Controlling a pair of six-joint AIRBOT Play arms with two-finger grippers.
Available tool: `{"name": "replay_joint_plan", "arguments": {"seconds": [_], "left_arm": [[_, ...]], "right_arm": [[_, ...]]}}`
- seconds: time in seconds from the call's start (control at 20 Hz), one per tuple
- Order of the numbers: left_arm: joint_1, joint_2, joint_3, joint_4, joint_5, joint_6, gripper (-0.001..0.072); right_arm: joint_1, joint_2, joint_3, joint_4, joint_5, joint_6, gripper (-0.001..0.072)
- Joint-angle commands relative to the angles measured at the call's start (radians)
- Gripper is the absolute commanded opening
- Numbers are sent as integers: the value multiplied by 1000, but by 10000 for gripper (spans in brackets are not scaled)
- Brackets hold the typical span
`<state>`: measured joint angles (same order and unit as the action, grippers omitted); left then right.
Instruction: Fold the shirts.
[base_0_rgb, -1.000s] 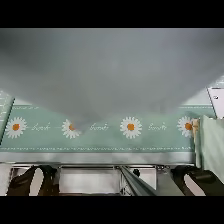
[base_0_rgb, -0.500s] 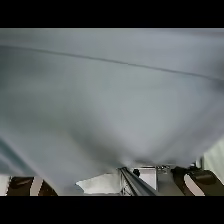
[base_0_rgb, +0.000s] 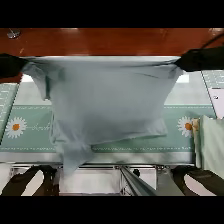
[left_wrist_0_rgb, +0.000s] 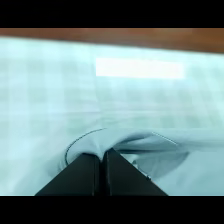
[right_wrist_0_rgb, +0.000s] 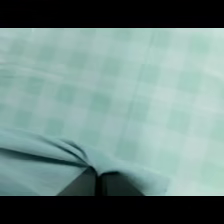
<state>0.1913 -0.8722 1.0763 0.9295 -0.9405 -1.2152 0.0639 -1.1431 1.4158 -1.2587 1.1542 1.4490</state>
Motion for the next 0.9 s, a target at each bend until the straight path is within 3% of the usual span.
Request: {"name": "replay_joint_plan", "arguments": {"seconds": [0.0,0.1,0.25,0.3,0.35,0.4,0.5,0.6,0.7,0.85], "left_arm": [[-129,-195,-26,-14,212,-14,21],[-179,-276,-26,-14,317,-66,21],[-212,-361,-26,-15,346,-133,23],[-212,-376,-26,-14,331,-147,89],[-208,-383,-26,-13,309,-151,458],[-195,-383,-26,-12,272,-150,700],[-134,-380,2,12,63,-149,703],[-47,-375,19,23,-238,-135,703],[18,-348,-27,130,-387,-118,702],[151,-243,-238,226,-414,-117,702]], "right_arm": [[0,-287,109,58,-124,36,24],[-6,-438,229,110,-136,79,24],[-51,-608,373,275,-137,137,25],[-73,-639,391,340,-136,149,101],[-100,-658,398,399,-117,161,425],[-129,-665,398,430,-77,162,645],[-206,-657,398,430,80,124,627],[-293,-636,397,421,304,-6,626],[-357,-595,372,314,484,-105,626],[-462,-433,126,285,375,-107,626]]}}
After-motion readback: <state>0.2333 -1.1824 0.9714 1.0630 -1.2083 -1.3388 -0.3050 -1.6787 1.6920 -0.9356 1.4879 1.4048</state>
